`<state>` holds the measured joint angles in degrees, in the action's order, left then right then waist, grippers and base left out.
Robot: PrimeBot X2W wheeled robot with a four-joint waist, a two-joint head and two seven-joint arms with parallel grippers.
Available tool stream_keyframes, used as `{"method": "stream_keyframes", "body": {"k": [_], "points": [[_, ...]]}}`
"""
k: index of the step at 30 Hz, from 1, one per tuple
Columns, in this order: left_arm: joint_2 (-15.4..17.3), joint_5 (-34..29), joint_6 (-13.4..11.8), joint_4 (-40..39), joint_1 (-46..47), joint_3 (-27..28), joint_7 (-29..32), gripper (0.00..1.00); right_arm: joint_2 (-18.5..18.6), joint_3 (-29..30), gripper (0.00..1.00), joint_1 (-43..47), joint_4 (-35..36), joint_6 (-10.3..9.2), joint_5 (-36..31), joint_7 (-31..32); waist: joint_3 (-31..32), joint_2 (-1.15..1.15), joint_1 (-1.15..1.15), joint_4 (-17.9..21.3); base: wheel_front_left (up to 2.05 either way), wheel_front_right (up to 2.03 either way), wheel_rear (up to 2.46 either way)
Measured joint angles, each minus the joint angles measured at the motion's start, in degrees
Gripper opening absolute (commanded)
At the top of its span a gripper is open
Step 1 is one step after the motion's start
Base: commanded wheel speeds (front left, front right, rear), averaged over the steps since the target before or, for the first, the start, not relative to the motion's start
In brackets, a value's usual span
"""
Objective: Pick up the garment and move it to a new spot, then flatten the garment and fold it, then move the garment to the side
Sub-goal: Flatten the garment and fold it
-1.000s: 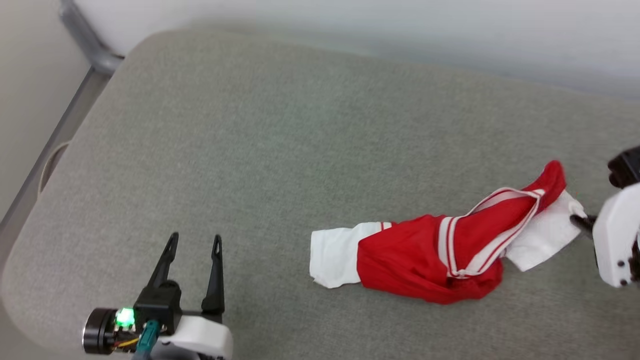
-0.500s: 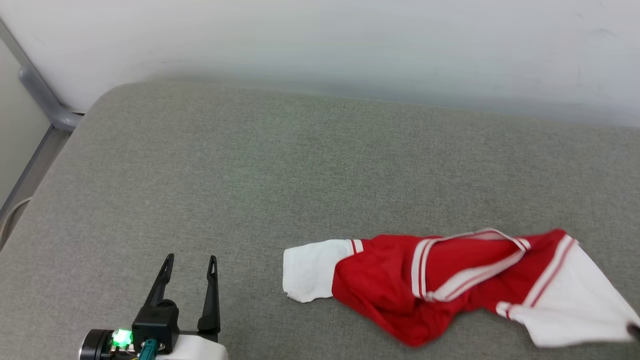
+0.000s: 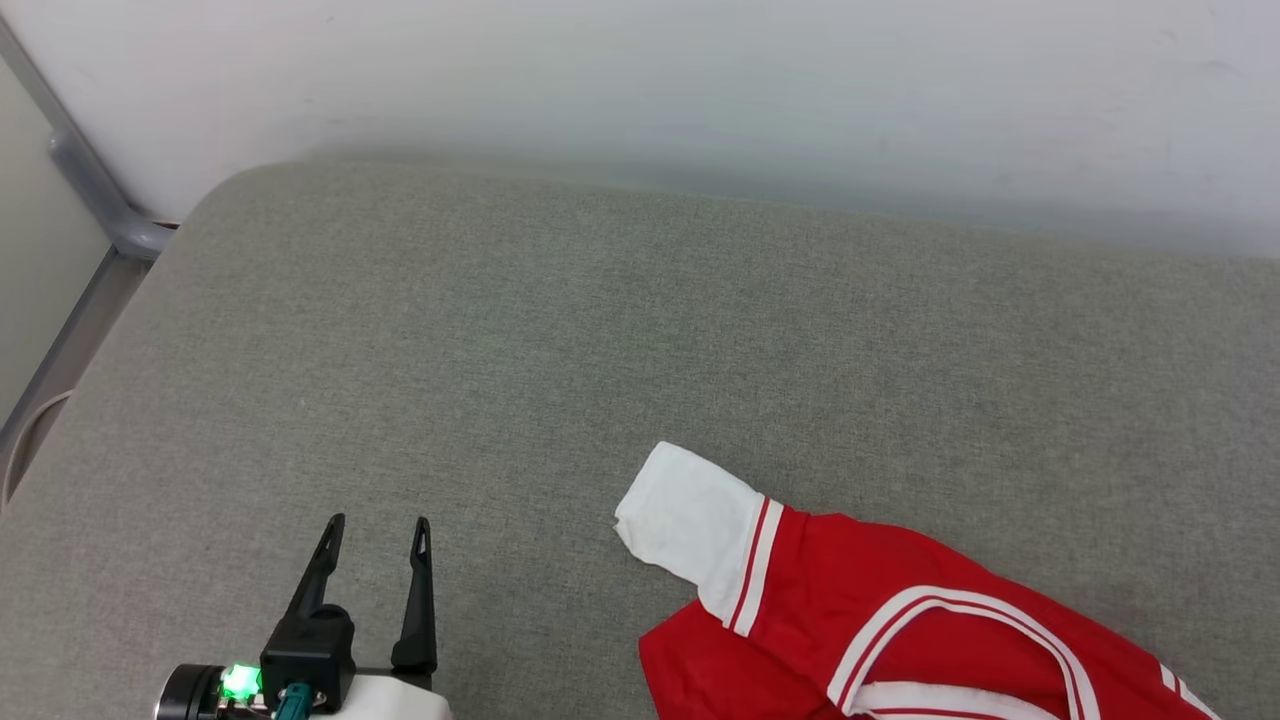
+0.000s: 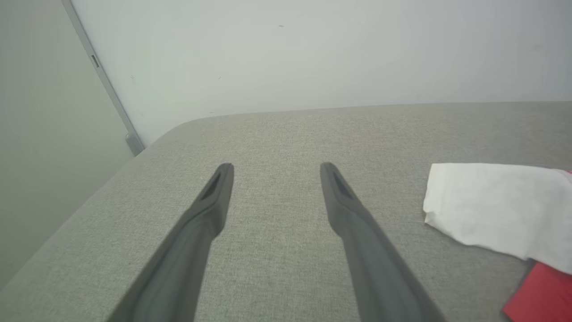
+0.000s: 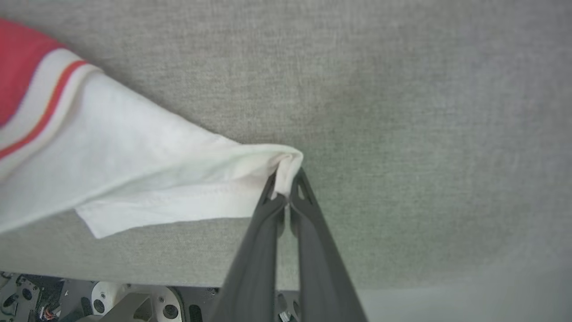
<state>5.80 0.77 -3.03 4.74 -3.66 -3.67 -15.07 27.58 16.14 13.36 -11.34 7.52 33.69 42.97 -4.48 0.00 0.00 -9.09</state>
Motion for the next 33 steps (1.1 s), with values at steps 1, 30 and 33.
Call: {"method": "stream_keyframes", "body": {"k": [1,30,33], "points": [[0.03,0.08,0.0,0.01,-0.06,0.05,0.0,1.0,-0.01,-0.02,1.0,-0.42,0.11,0.0,-0.07,-1.3,0.13,0.0,0.0,0.07,0.0,0.0,0.0],[4.72,0.58,5.65,-1.45,3.25,-2.27,0.0,1.0,-16.04,-3.2,1.0,-4.46,20.03,-0.01,-19.36,-39.6,4.13,0.0,0.0,1.63,0.0,0.0,0.0],[7.19,2.18,8.66,-0.04,7.19,-3.89,0.55,1.0,-16.44,-4.44,1.0,-4.53,19.26,-0.01,-20.05,-39.82,4.32,0.0,0.0,1.86,0.0,0.0,0.0]]}}
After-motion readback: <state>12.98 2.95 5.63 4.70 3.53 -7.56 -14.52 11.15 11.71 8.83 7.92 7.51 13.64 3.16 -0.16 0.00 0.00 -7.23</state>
